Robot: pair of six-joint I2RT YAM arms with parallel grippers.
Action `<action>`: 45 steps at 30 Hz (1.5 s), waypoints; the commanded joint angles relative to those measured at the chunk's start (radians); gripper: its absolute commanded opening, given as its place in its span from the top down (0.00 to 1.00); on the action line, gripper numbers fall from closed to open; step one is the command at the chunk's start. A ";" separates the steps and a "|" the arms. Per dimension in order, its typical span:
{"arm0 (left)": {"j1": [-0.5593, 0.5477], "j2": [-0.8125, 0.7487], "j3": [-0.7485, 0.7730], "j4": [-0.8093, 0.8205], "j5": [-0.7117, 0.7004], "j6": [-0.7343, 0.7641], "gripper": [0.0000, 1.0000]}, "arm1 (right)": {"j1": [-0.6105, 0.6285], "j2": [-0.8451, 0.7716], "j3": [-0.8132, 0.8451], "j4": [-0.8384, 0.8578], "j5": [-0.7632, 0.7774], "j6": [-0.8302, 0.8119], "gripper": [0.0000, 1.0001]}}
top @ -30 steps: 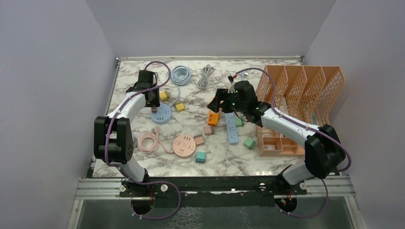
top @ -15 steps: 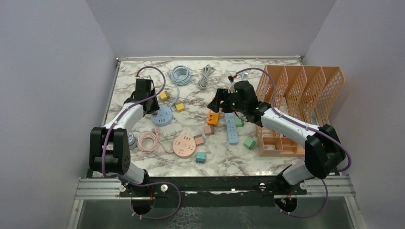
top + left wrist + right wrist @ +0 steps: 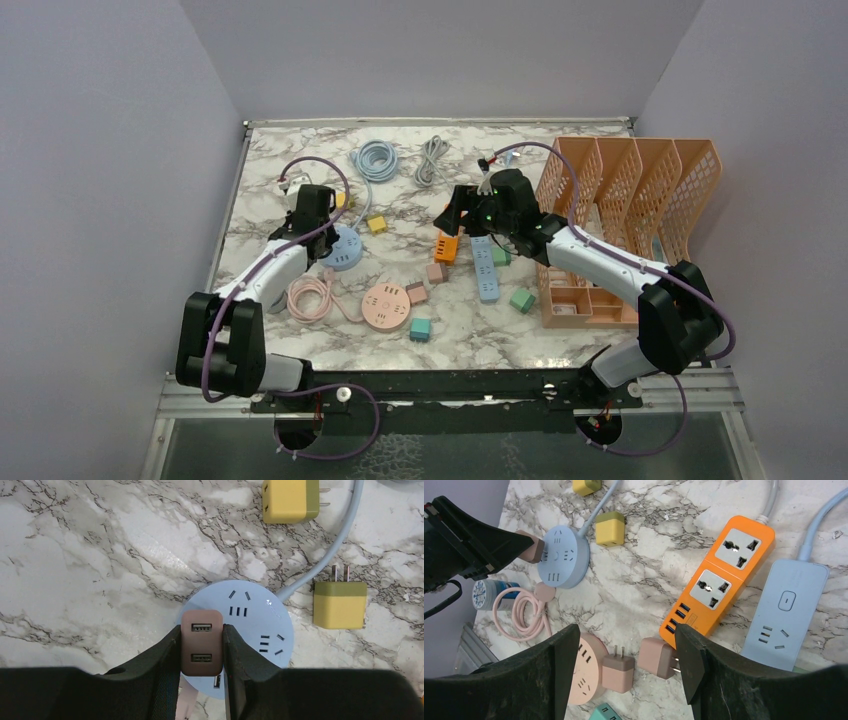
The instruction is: Insert the plug
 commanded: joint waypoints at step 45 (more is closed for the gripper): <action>-0.430 0.117 -0.141 -0.207 -0.255 -0.268 0.95 | 0.030 0.051 -0.127 0.139 -0.089 0.187 0.35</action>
